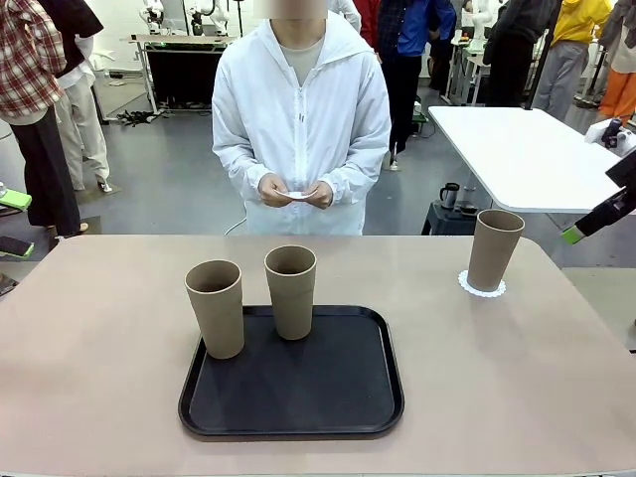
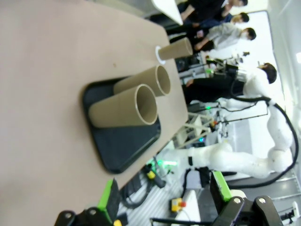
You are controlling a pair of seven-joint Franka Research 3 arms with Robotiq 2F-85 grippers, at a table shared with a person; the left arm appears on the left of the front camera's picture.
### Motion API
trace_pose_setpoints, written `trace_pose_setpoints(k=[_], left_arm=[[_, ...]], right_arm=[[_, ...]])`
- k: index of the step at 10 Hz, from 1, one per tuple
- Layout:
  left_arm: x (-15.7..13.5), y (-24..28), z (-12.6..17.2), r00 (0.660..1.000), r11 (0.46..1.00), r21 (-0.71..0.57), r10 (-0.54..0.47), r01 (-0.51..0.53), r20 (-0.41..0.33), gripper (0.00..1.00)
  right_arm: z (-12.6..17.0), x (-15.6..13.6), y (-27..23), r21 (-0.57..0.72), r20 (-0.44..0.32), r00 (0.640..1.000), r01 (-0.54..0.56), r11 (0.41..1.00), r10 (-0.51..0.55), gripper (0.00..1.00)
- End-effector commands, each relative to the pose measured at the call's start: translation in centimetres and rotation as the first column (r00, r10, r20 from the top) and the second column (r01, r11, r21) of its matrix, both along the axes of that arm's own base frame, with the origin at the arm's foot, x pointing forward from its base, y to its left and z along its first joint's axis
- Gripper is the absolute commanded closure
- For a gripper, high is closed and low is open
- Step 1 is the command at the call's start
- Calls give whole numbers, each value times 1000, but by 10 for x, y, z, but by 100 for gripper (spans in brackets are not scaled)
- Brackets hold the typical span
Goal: Place coasters on the table and set cups on them.
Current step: Pick up one Reusable plastic cup and place it on a coaster set by the human.
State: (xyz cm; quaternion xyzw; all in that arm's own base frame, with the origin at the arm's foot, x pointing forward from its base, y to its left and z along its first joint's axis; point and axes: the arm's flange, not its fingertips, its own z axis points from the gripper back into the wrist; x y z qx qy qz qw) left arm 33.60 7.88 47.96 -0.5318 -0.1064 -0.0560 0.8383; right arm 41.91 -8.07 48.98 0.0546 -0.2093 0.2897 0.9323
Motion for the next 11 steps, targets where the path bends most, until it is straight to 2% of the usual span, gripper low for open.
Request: trace_pose_setpoints(k=[1,4,5,6,11], left_arm=[[0,-1,1,1000,1000,-8,1,-1,7,0],[0,-1,1,1000,1000,-8,1,-1,7,0],[0,-1,1,1000,1000,-8,1,-1,7,0],[0,-1,1,1000,1000,-8,1,-1,7,0],[0,-1,1,1000,1000,-8,1,-1,7,0]], right_arm=[[33,-12,37,26,-108,994,-14,1000,17,0],[53,-23,66,-82,-118,993,15,996,-24,0],[60,-22,70,-87,-164,985,44,995,-58,0],[49,-26,66,-39,-106,994,-9,999,5,0],[49,-26,66,-39,-106,994,-9,999,5,0]])
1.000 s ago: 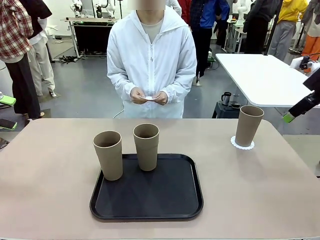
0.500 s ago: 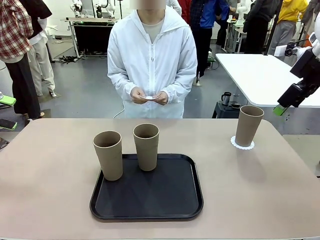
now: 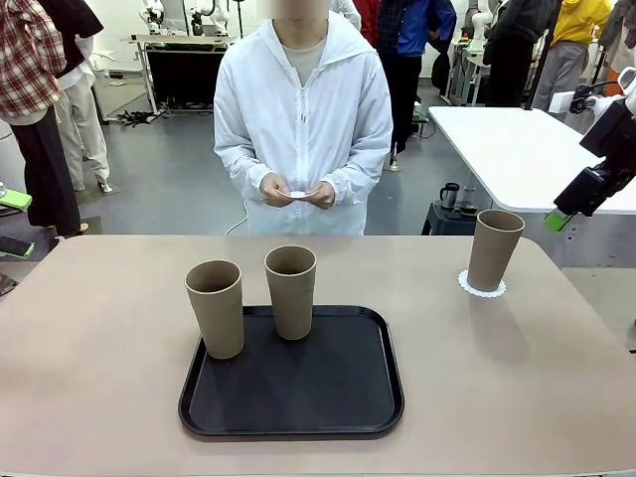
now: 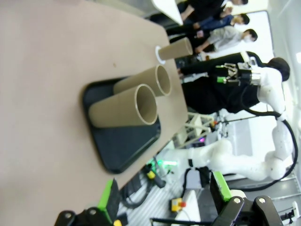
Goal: Place coasters on the table and set cups on them.
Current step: Take one Reusable plastic cup from the Flat Tray and place it on a coaster set by the human.
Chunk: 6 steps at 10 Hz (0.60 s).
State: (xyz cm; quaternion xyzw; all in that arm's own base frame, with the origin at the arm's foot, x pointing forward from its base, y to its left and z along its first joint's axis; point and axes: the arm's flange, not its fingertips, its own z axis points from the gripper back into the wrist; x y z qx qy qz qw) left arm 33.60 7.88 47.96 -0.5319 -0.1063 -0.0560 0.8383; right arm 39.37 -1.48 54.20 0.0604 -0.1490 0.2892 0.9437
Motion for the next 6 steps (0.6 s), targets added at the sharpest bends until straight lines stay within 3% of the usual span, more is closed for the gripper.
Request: trace_pose_setpoints(k=[1,6], left_arm=[[0,-1,1,1000,1000,-8,1,-1,7,0],[0,-1,1,1000,1000,-8,1,-1,7,0]], right_arm=[[-4,-1,0,-14,14,1000,-7,1000,7,0],[-4,-1,0,-14,14,1000,-7,1000,7,0]])
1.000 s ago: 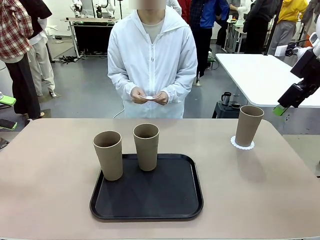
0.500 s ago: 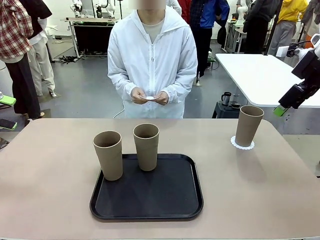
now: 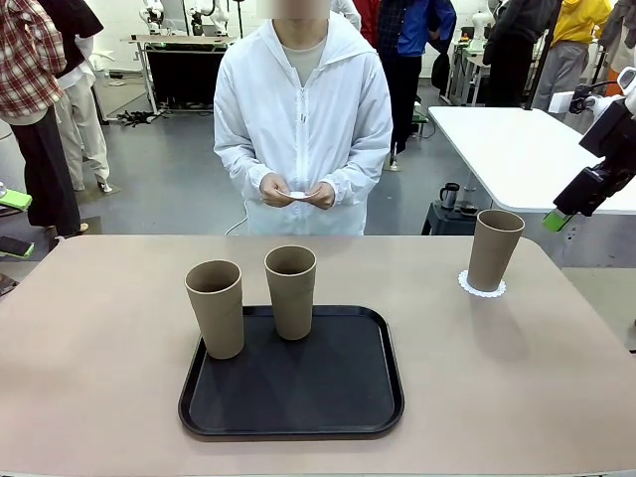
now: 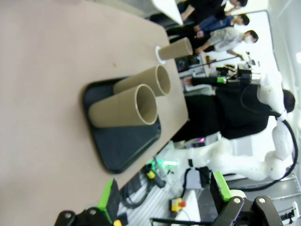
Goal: Place coasters on the table and set cups on them.
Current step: Take one Reusable plastic cup from the Flat Tray and place it on a coaster set by the human.
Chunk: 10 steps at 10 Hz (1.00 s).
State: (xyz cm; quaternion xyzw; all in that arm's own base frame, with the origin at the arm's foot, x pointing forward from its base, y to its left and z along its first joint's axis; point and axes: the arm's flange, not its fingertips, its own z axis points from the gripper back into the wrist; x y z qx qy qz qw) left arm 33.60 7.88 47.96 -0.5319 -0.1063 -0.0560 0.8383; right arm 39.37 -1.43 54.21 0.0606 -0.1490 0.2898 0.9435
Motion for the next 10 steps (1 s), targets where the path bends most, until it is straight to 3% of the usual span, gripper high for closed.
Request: trace_pose_setpoints(k=[1,2,3,5,6,7,8,10], left_arm=[[0,-1,1,1000,1000,-8,1,-1,7,0],[0,-1,1,1000,1000,-8,1,-1,7,0],[0,-1,1,1000,1000,-8,1,-1,7,0],[0,-1,1,1000,1000,-8,1,-1,7,0],[0,-1,1,1000,1000,-8,1,-1,7,0],[0,-1,1,1000,1000,-8,1,-1,7,0],[0,-1,1,1000,1000,-8,1,-1,7,0],[0,-1,1,1000,1000,-8,1,-1,7,0]], right_arm=[[0,0,0,0,0,1000,0,1000,0,0],[16,-11,-5,65,-52,992,118,991,-115,0],[31,-6,-17,241,-194,961,241,940,-197,0],[40,14,-63,502,-429,896,341,795,-114,0],[37,17,-94,626,-501,865,354,694,11,0],[29,16,-125,741,-476,873,332,584,108,0],[17,12,-150,806,-416,901,303,508,122,0],[-17,3,-182,884,-364,920,292,364,145,0]])
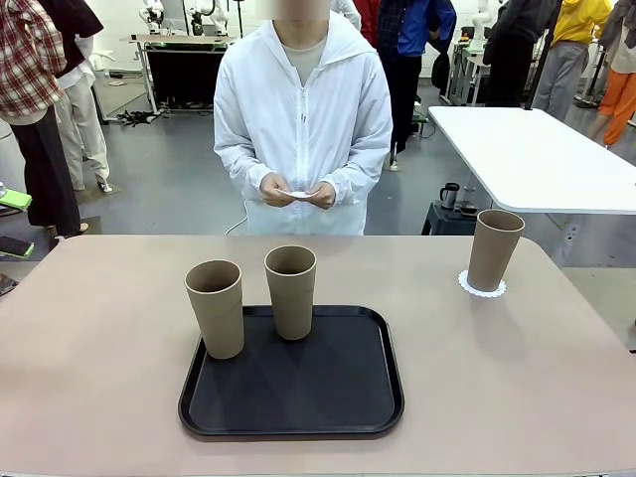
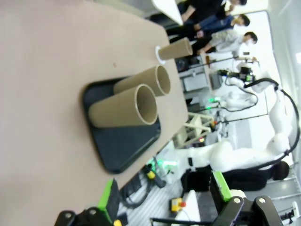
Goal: Place coasters on the table and set cups on them.
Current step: Take one Reusable plastic cup from the Flat Tray and place it on a coaster set by the human.
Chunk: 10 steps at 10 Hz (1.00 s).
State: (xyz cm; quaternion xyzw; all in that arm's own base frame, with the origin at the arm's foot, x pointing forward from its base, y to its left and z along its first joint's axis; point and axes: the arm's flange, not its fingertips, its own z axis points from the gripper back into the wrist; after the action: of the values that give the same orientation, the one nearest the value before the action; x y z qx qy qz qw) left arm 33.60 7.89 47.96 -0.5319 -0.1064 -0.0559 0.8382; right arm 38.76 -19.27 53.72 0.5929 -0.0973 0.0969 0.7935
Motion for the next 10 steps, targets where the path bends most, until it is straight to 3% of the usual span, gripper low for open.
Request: trace_pose_setpoints(k=[1,6,10], left_arm=[[0,-2,1,1000,1000,-8,1,-1,7,0],[0,-2,1,1000,1000,-8,1,-1,7,0],[0,-2,1,1000,1000,-8,1,-1,7,0]], right_arm=[[-33,3,-14,154,13,1000,21,988,-23,0],[-94,-2,-31,145,-119,993,1,989,17,0],[-114,4,-44,128,-136,991,15,992,2,0]])
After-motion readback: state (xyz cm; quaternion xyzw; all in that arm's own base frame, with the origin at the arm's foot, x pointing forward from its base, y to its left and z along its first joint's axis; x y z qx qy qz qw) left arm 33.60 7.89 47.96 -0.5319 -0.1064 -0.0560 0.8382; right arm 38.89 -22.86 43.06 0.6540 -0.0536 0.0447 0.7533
